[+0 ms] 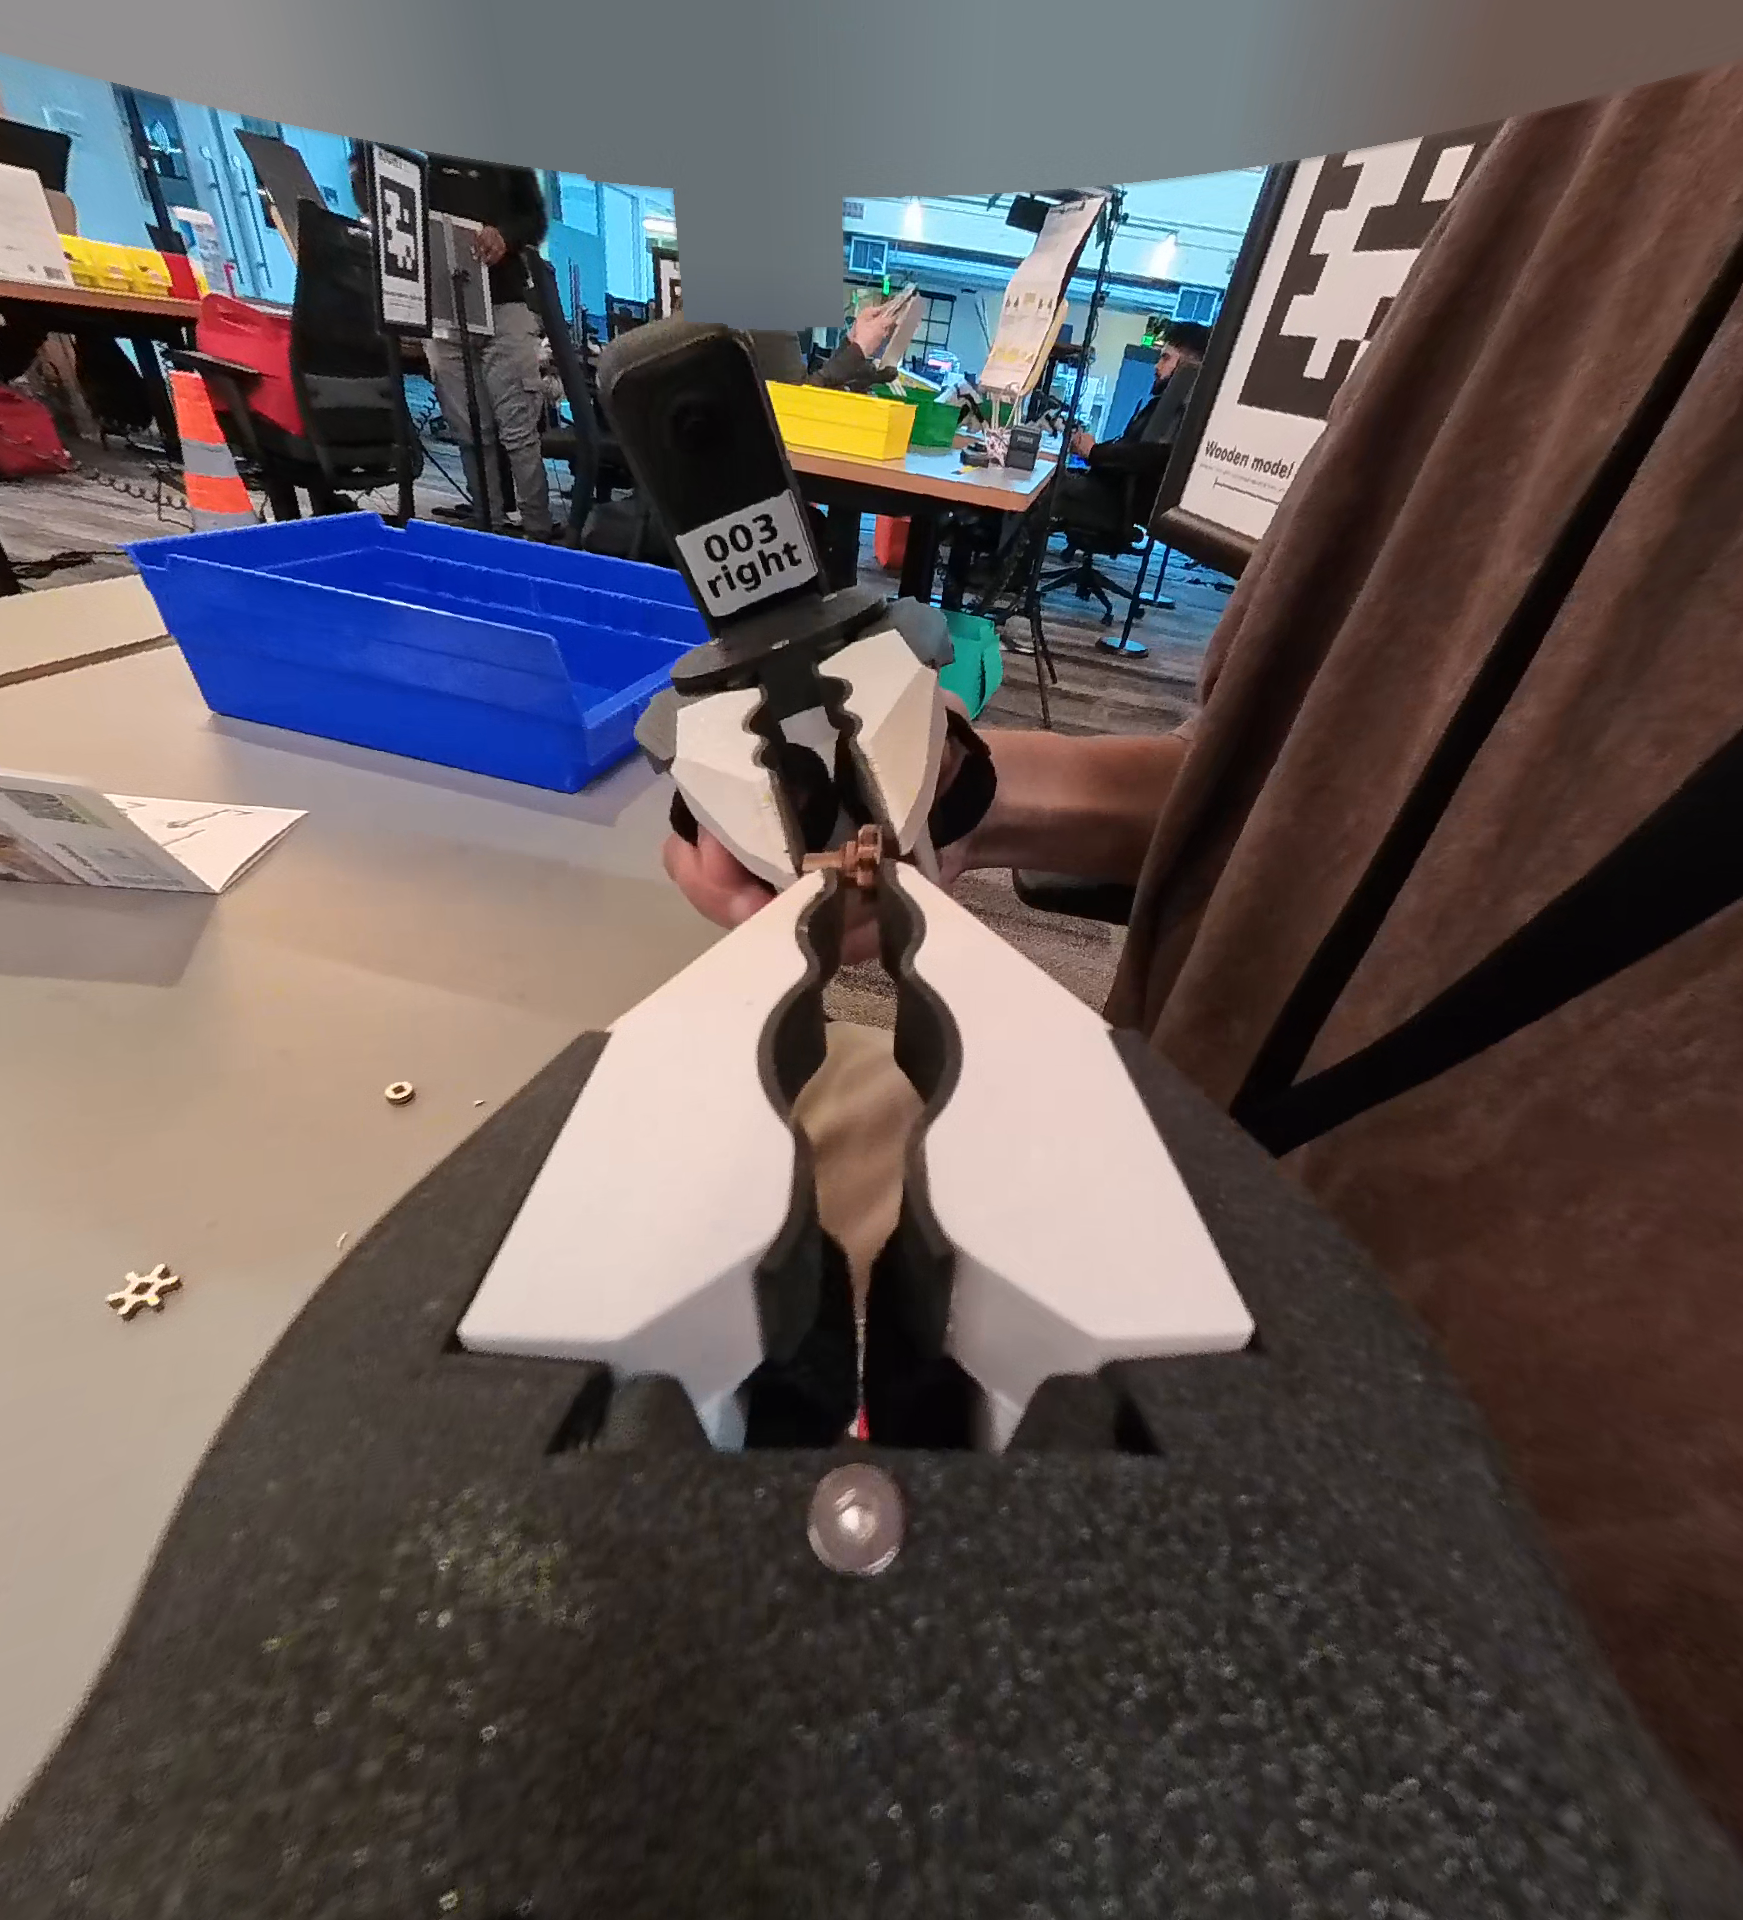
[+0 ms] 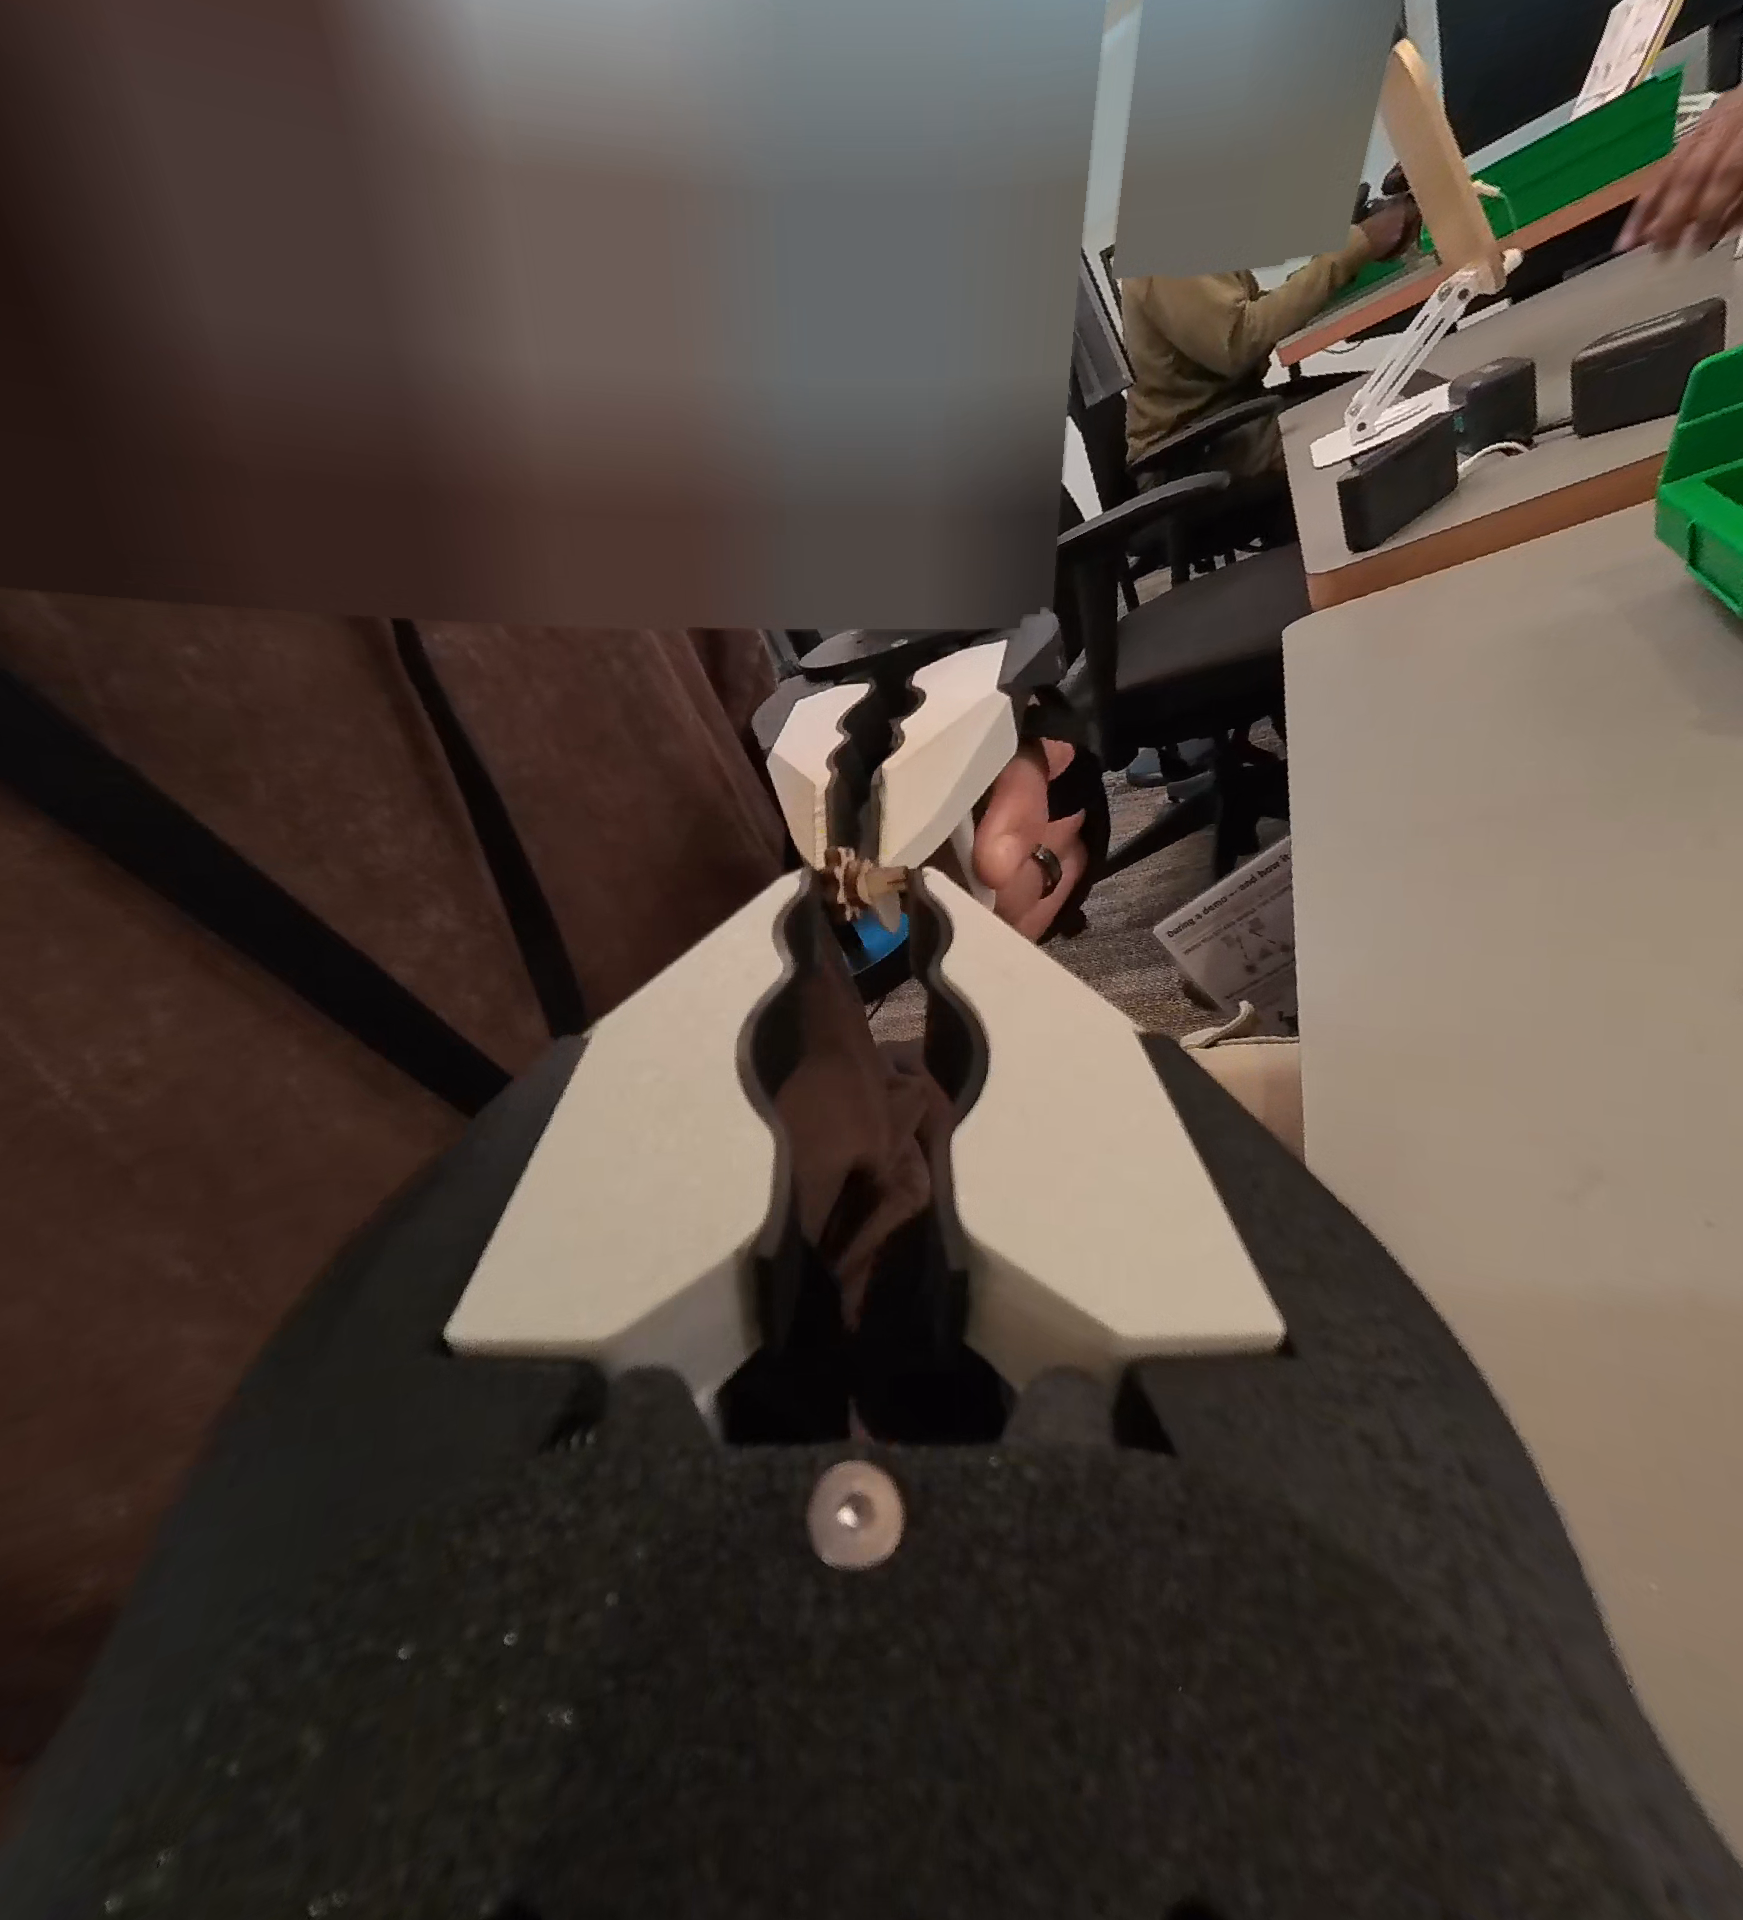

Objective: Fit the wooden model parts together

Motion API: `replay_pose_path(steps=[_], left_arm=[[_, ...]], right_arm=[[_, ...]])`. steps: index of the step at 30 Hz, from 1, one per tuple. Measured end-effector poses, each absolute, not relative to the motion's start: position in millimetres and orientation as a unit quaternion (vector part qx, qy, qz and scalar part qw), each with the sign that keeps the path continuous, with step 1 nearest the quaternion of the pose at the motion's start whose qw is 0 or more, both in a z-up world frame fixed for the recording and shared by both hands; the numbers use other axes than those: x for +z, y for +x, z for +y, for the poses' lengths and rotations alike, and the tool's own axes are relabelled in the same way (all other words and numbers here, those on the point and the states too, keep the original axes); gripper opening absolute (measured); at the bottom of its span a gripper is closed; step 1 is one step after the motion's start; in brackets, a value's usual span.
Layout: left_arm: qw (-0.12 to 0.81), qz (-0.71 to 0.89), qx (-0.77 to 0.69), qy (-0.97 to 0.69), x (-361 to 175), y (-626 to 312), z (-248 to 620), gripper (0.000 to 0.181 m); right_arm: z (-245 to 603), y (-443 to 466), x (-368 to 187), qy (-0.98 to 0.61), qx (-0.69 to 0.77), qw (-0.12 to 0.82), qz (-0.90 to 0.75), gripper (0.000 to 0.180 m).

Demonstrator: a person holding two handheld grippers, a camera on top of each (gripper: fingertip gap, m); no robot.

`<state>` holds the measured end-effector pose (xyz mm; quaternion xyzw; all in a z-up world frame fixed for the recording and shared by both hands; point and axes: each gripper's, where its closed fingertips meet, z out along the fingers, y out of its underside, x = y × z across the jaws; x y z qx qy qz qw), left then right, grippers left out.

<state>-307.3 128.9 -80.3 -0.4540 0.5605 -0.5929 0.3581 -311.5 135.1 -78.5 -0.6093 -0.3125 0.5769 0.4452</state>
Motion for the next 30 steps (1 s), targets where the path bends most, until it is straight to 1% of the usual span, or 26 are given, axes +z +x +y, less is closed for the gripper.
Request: replay_pose_path(steps=[13, 25, 30], left_arm=[[0.359, 0.566, -0.590, -0.450, -80.8, -307.2, 127.2, 0.004], [0.354, 0.566, -0.594, -0.450, -80.9, -308.3, 127.7, 0.003], [0.367, 0.568, -0.580, -0.454, -81.4, -307.9, 130.7, 0.003]], right_arm=[[134.6, -310.6, -80.6, -0.610, 0.586, 0.433, -0.312, 0.014], [134.4, -311.4, -78.0, -0.611, 0.620, 0.402, -0.284, 0.015], [139.7, -310.0, -79.4, -0.617, 0.614, 0.407, -0.276, 0.017]])
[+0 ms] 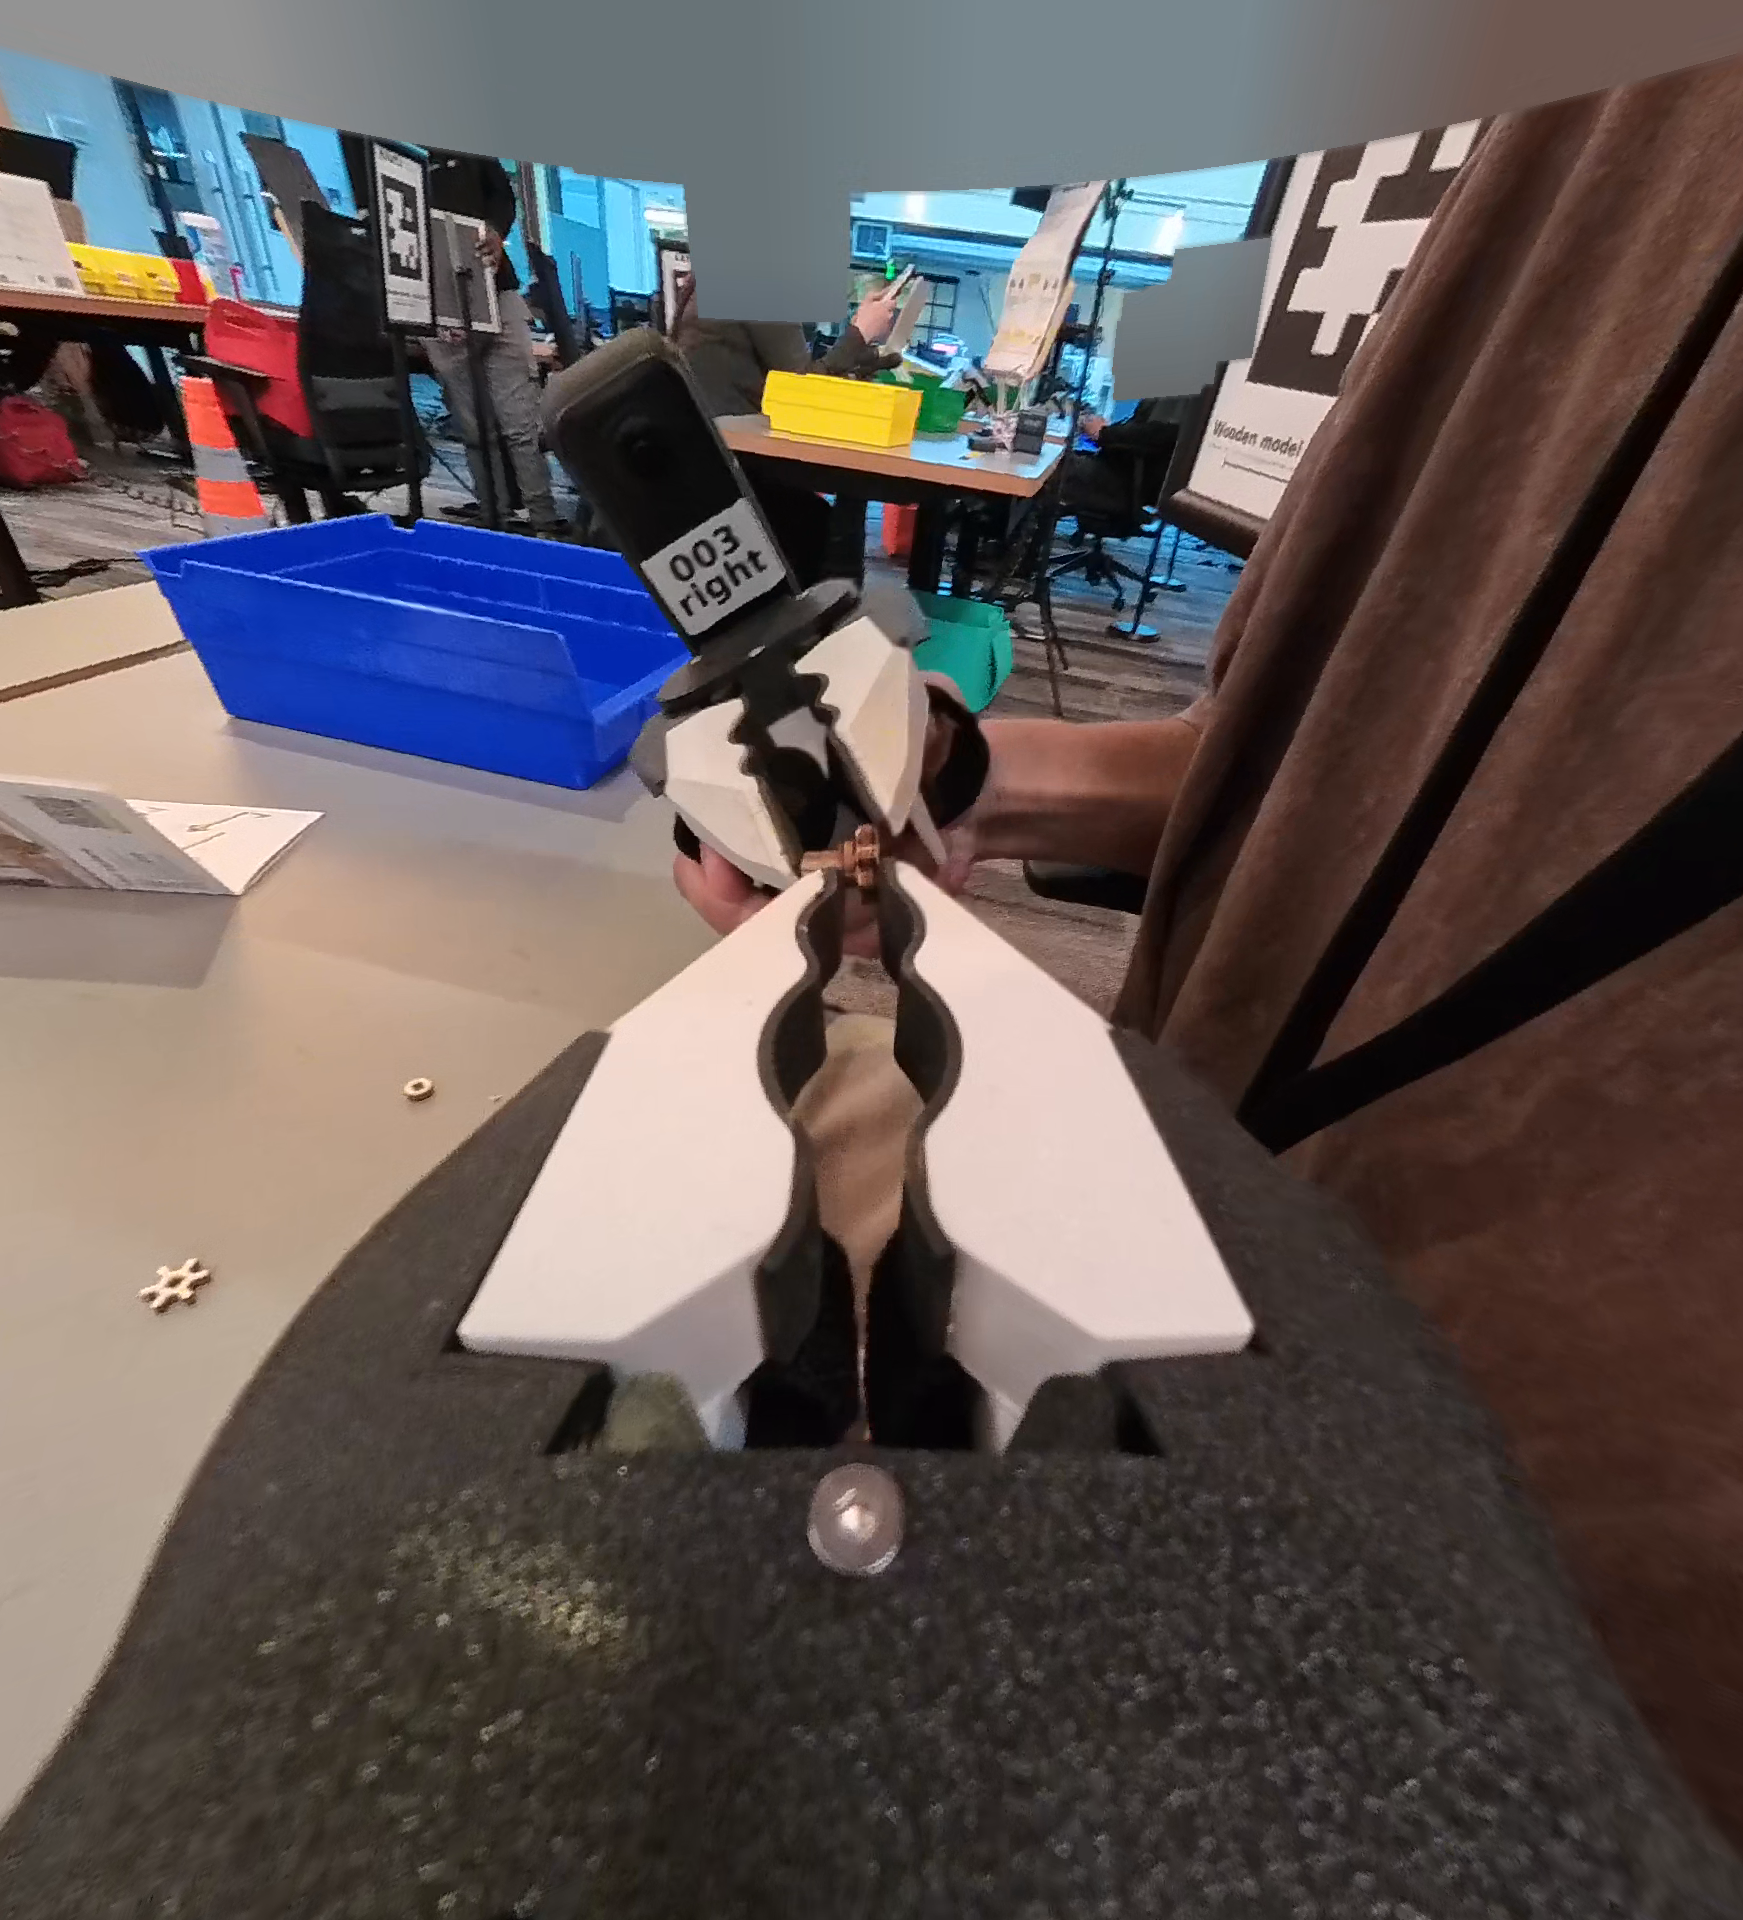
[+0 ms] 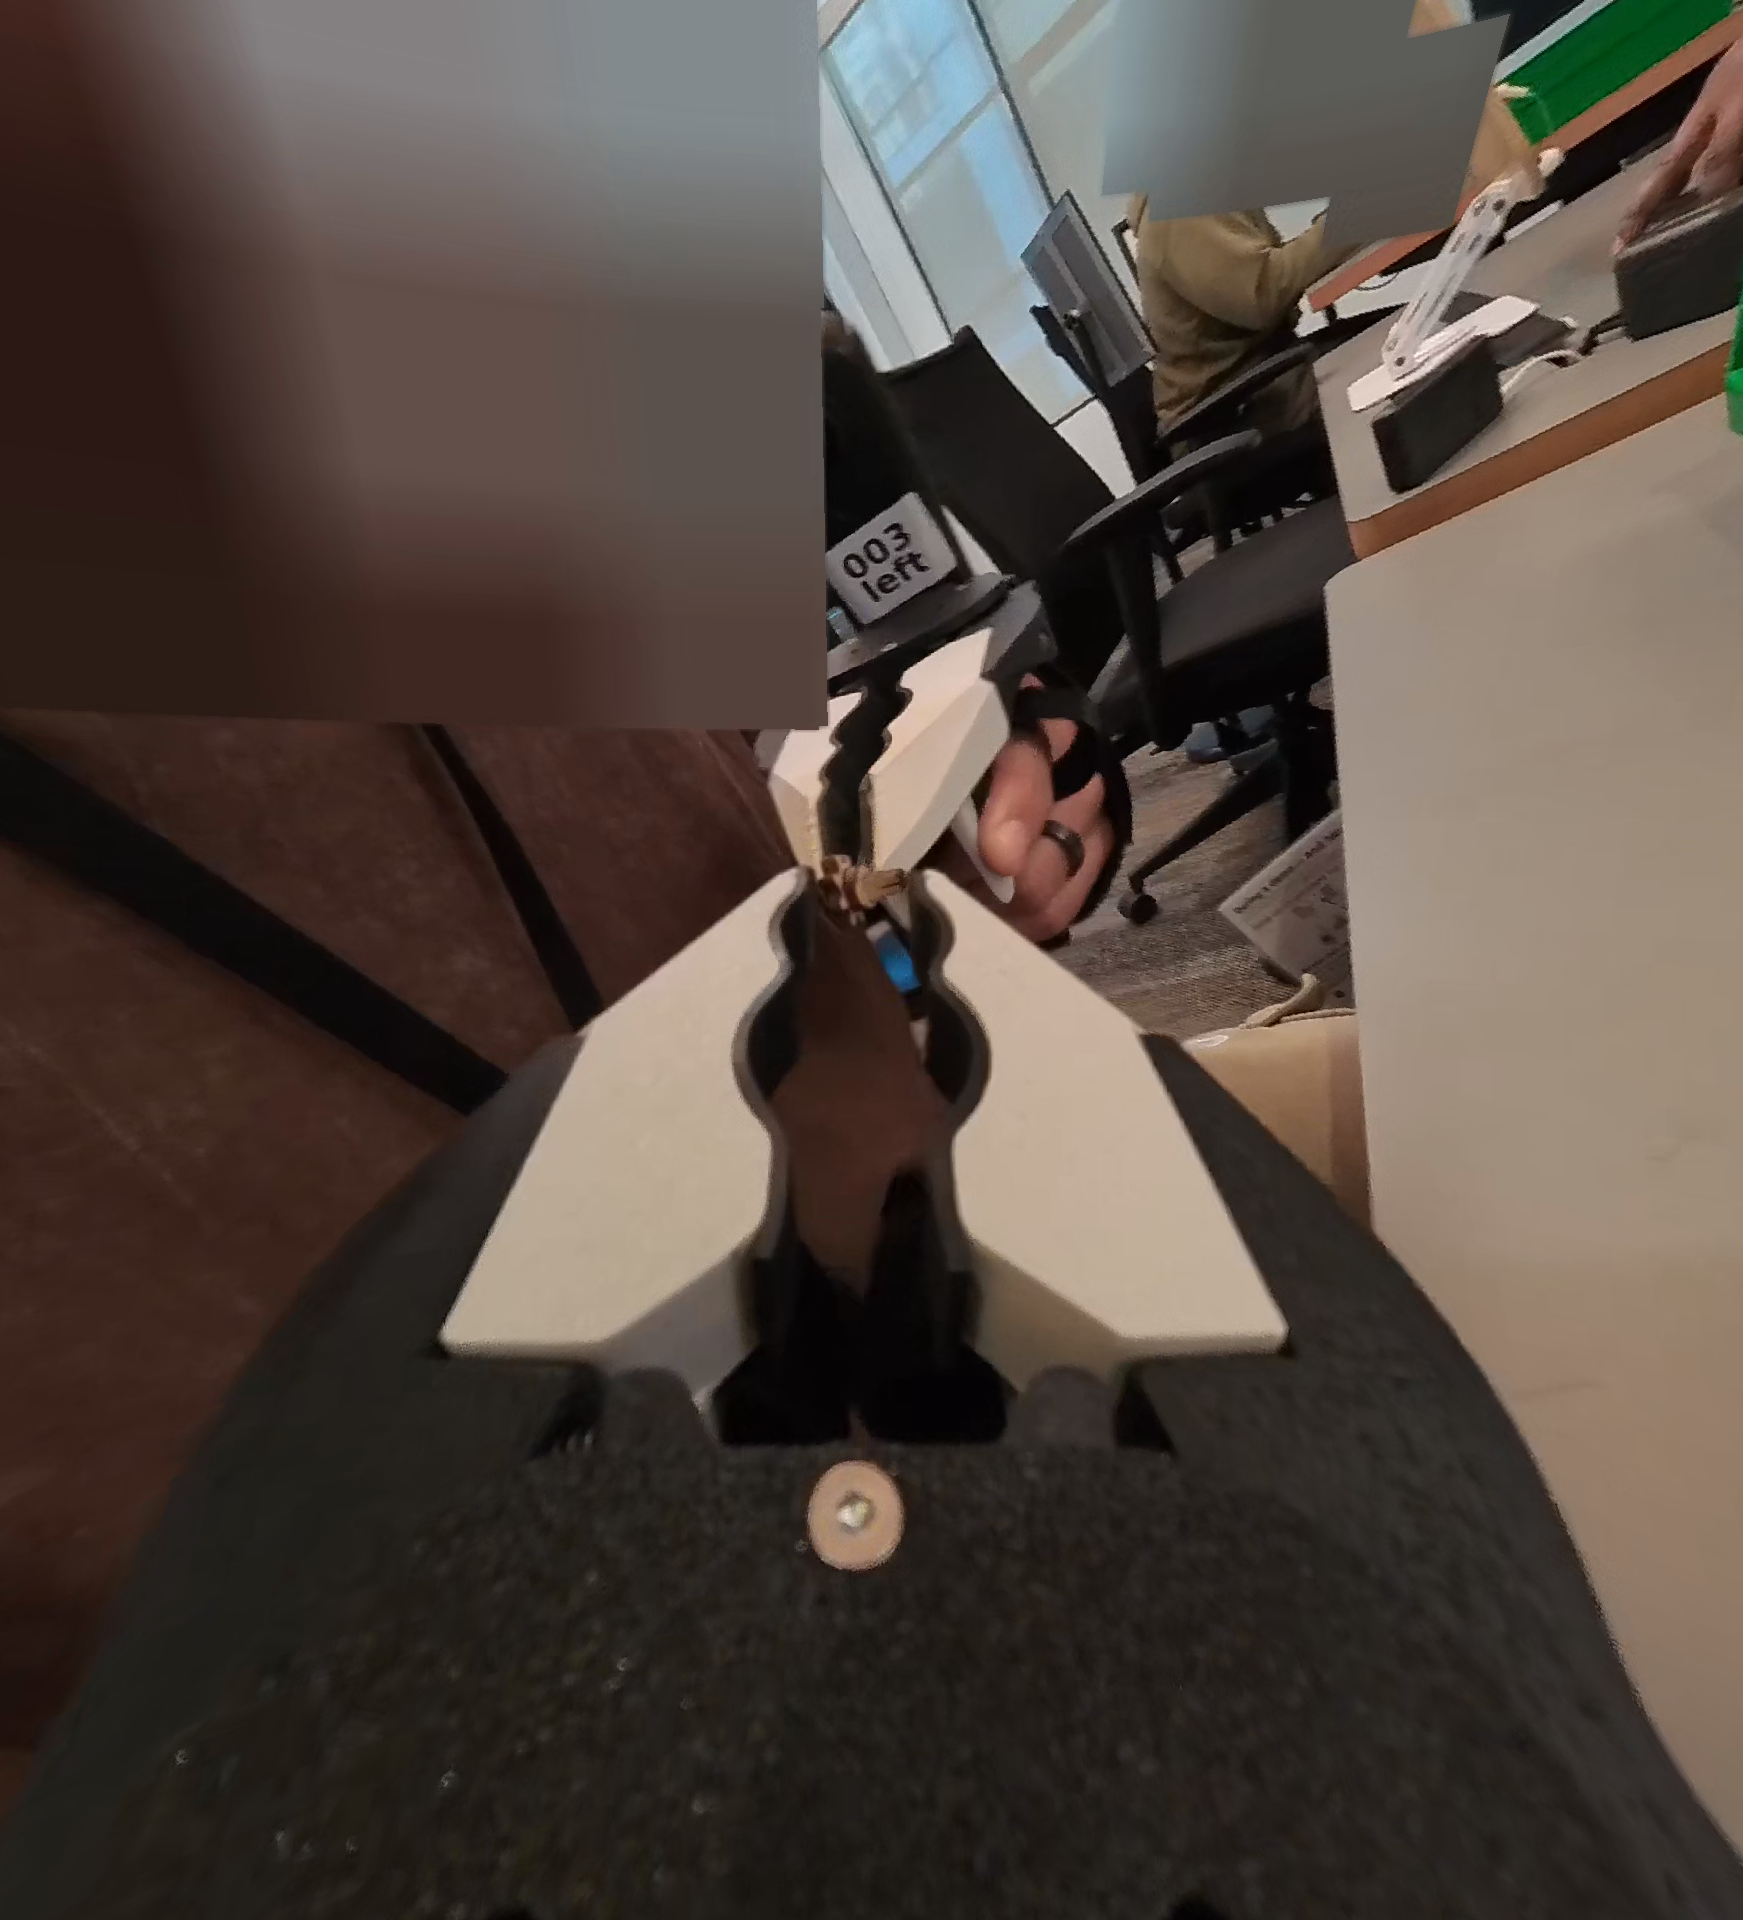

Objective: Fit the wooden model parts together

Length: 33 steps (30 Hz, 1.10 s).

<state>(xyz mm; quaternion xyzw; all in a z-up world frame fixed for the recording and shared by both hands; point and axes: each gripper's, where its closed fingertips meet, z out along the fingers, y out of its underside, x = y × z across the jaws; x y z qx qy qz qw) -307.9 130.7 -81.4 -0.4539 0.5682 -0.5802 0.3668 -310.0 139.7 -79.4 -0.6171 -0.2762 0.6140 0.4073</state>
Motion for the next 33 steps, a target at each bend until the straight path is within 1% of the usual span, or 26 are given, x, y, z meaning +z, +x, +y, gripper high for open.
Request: replay_pose_path(steps=[1, 2, 5, 8, 14, 28, 33], left_arm=[[0.373, 0.572, -0.570, -0.458, -83.3, -307.4, 132.6, 0.003], [0.379, 0.576, -0.559, -0.461, -85.5, -306.8, 134.0, 0.003], [0.388, 0.585, -0.540, -0.464, -89.5, -305.3, 134.8, 0.003], [0.397, 0.593, -0.524, -0.464, -93.1, -303.9, 135.7, 0.003], [0.412, 0.607, -0.493, -0.468, -99.8, -303.5, 140.7, 0.004], [0.400, 0.602, -0.514, -0.463, -96.3, -304.5, 136.1, 0.003], [0.411, 0.595, -0.503, -0.474, -96.6, -303.9, 143.5, 0.004]], right_arm=[[140.8, -310.6, -82.2, -0.624, 0.601, 0.412, -0.281, 0.024], [140.4, -312.3, -84.0, -0.630, 0.588, 0.418, -0.290, 0.026], [143.4, -317.3, -85.7, -0.643, 0.560, 0.431, -0.294, 0.022], [146.4, -315.3, -89.6, -0.652, 0.559, 0.425, -0.285, 0.016], [150.8, -313.8, -96.4, -0.668, 0.534, 0.431, -0.289, 0.016], [146.2, -315.1, -94.5, -0.658, 0.539, 0.429, -0.304, 0.015], [154.6, -313.2, -93.3, -0.661, 0.541, 0.441, -0.274, 0.018]])
